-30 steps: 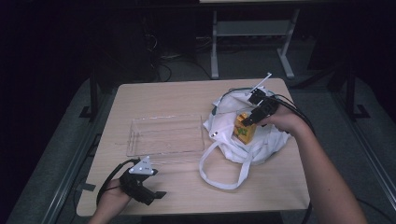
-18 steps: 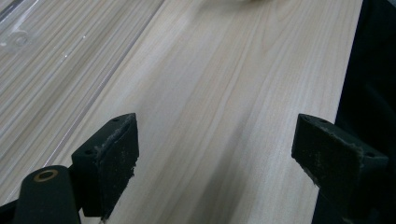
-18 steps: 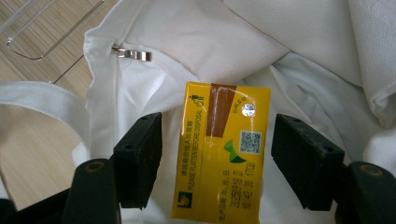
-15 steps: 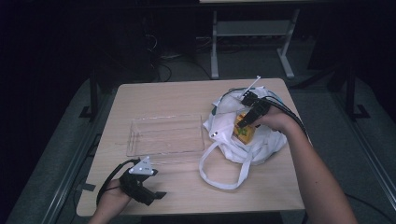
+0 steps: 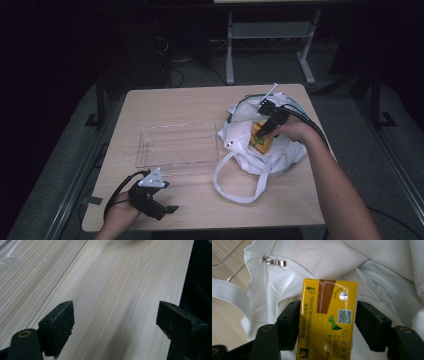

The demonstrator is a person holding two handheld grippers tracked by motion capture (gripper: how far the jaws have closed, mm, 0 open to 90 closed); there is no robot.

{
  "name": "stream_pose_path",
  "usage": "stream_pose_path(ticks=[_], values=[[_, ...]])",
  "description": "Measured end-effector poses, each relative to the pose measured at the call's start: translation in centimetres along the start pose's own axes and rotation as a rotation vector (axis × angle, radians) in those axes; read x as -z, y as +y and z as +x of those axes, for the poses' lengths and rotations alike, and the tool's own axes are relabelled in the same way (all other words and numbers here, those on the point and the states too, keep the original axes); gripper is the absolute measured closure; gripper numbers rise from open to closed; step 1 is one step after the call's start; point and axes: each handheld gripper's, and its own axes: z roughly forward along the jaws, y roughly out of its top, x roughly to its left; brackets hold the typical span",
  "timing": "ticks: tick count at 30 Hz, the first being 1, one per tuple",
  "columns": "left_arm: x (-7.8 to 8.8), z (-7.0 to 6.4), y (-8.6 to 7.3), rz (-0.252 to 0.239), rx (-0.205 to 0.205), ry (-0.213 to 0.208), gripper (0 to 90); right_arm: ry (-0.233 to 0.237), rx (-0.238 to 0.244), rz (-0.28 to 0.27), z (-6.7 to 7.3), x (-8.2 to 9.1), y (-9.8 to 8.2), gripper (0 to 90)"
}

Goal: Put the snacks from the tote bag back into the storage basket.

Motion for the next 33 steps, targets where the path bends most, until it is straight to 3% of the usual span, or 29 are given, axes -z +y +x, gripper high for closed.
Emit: stream_pose_path(ticks=[11,20,33], values=[[0.0,0.03,0.03,0.004,-0.005,0.0,14.5,0.023,-0.008,0.004,-0.03,0.02,-0.06,45.5],[-0.02,0.04,0.03,0.005,-0.006,0.0,14.6,0.002,0.002,0.025,0.27,0.09,0.14,47.9],[0.01,0.02,0.01,0.002,0.002,0.001,14.5,-0.049,0.059,0.028,0.7,0.2,0.23,51.2]])
